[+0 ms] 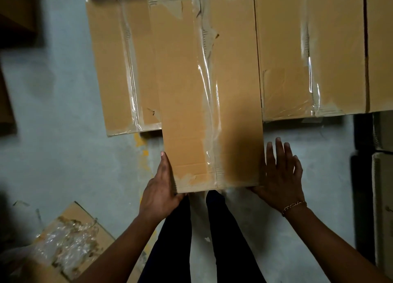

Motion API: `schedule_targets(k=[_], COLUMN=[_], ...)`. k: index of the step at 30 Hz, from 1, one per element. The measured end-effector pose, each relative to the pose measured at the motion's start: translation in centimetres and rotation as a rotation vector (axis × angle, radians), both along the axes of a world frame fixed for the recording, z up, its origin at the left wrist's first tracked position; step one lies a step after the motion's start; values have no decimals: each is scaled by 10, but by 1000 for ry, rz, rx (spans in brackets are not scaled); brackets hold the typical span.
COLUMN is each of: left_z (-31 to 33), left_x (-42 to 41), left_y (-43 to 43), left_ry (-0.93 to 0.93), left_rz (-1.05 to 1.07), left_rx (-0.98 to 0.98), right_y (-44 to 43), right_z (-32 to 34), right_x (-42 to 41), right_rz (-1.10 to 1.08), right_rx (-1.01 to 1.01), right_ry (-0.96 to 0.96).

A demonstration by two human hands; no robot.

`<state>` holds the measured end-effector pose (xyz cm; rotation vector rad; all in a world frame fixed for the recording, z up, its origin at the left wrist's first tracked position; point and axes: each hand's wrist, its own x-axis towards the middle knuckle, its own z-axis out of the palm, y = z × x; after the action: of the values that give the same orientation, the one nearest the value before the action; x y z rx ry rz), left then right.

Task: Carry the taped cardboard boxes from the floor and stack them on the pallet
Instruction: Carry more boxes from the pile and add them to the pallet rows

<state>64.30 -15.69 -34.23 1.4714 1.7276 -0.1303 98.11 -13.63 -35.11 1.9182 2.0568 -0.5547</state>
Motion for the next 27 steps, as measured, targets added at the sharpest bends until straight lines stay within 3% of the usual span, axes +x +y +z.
schedule_targets(k=[13,27], left_z=[-2,-8], left_x=[-2,-9], left_y=[78,136], left_ry=[20,-6], left_rz=[52,83], left_rx=[51,93], right_y=[74,143], right_z=[-3,-6], right_x=[-9,-12], right_rz=[-77,-34], right_rx=[224,179], right_ry=[-29,-19])
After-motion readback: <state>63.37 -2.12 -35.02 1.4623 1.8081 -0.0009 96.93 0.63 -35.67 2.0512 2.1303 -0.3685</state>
